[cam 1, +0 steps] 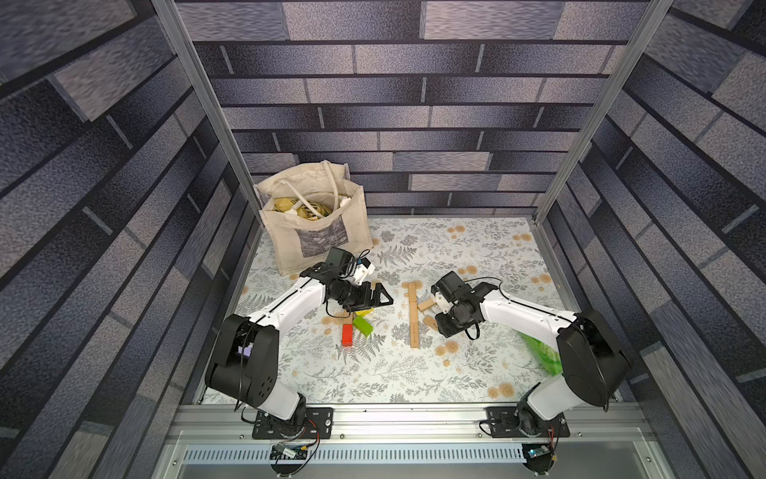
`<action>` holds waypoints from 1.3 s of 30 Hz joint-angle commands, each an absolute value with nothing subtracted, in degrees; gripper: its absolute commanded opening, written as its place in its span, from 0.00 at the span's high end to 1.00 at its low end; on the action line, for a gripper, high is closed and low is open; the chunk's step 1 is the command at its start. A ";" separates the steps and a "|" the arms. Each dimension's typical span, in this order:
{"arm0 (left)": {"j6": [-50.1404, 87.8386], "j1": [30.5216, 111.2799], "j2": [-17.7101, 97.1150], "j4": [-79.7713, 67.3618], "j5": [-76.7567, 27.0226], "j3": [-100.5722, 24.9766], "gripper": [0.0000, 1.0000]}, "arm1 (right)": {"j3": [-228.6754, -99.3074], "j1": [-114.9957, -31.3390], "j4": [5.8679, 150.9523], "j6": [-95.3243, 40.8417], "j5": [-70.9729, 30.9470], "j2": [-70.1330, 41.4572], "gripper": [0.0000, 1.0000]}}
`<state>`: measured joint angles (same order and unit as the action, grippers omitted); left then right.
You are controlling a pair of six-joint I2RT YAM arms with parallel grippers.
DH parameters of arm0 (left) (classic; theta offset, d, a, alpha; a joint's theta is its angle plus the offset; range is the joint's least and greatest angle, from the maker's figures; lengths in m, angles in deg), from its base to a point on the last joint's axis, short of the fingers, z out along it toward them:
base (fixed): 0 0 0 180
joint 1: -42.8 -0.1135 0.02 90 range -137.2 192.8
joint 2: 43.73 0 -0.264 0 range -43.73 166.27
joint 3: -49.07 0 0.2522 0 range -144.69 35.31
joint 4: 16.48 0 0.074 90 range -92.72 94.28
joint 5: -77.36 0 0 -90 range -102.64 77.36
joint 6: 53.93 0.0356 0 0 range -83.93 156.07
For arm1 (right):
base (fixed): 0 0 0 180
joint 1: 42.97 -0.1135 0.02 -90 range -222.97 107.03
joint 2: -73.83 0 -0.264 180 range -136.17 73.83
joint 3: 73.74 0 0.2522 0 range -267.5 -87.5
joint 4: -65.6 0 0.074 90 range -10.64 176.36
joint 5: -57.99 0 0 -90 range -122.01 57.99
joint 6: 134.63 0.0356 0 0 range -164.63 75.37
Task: Assemble the letter k with building blocks
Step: Assemble the building block at the center of the board.
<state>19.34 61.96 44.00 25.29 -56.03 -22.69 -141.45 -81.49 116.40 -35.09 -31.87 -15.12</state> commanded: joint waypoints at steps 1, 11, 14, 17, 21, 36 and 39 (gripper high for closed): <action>21.22 62.46 45.04 25.64 -57.53 -22.87 0.00 | -139.63 -81.99 117.44 -30.30 -34.35 -14.44 0.68; 21.22 62.70 45.22 25.67 -57.42 -22.79 0.00 | -137.51 -81.90 117.83 -21.39 -37.00 -13.90 0.86; 21.15 62.81 45.46 25.58 -57.37 -22.93 0.00 | -137.68 -81.98 117.70 -20.66 -36.94 -14.87 0.86; 21.21 62.76 45.46 25.58 -57.38 -22.94 0.00 | -138.19 -81.97 117.36 -19.86 -36.75 -16.53 0.86; 21.22 62.75 45.39 25.70 -57.29 -22.79 0.00 | -138.59 -81.90 116.48 -19.18 -35.58 -17.90 0.85; 21.22 62.88 45.64 25.48 -57.57 -22.88 0.00 | -140.17 -81.90 115.59 -18.50 -35.44 -20.10 0.83; 21.21 62.99 45.57 25.57 -57.56 -22.88 0.00 | -140.89 -81.94 115.65 -18.55 -35.56 -20.82 0.83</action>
